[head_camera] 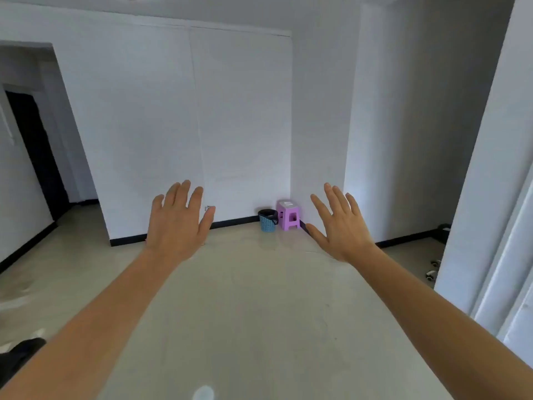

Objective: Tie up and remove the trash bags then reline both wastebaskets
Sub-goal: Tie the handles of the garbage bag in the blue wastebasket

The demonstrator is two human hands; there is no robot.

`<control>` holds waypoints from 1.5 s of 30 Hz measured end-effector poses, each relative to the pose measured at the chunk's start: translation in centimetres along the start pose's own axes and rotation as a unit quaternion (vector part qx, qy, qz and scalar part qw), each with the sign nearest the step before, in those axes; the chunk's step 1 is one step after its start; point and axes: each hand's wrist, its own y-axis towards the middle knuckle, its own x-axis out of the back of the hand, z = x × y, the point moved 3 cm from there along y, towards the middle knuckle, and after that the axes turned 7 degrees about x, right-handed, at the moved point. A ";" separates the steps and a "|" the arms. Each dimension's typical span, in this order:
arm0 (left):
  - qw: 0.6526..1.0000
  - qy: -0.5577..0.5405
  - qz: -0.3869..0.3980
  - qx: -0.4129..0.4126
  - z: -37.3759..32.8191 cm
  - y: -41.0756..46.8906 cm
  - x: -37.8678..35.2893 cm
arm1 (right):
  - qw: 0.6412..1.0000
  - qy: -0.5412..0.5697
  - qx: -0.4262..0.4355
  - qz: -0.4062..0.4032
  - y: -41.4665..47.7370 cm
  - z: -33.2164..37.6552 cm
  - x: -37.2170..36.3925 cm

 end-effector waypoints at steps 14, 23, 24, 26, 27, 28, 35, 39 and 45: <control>0.998 -0.024 0.054 -0.015 -4.3 20.2 -32.4 | 0.994 0.062 -0.089 -0.004 22.3 -8.7 -26.1; 0.999 0.009 0.048 -0.003 0.8 37.6 -49.7 | 0.989 0.100 -0.106 0.034 44.5 -11.8 -42.6; 0.999 0.013 0.046 0.000 1.9 39.0 -51.8 | 0.990 0.103 -0.092 0.033 46.9 -11.2 -44.5; 0.999 0.017 0.036 0.005 4.1 41.8 -56.4 | 0.992 0.107 -0.067 0.032 51.7 -9.8 -48.3; 0.999 0.016 0.033 0.009 5.1 43.2 -58.9 | 0.992 0.109 -0.057 0.035 54.0 -9.1 -50.2; 0.999 0.017 0.032 0.012 6.1 44.6 -61.5 | 0.992 0.111 -0.050 0.038 56.2 -8.4 -52.3; 0.996 -0.024 0.082 0.014 11.1 57.1 -79.1 | 0.993 0.090 -0.035 0.071 72.4 -6.8 -66.9; 0.995 -0.042 0.093 -0.008 10.8 66.3 -87.5 | 0.992 0.085 -0.056 0.070 80.4 -9.2 -72.5; 0.989 -0.070 0.113 -0.058 6.5 75.5 -101.6 | 0.992 0.071 -0.080 0.063 89.4 -14.6 -83.1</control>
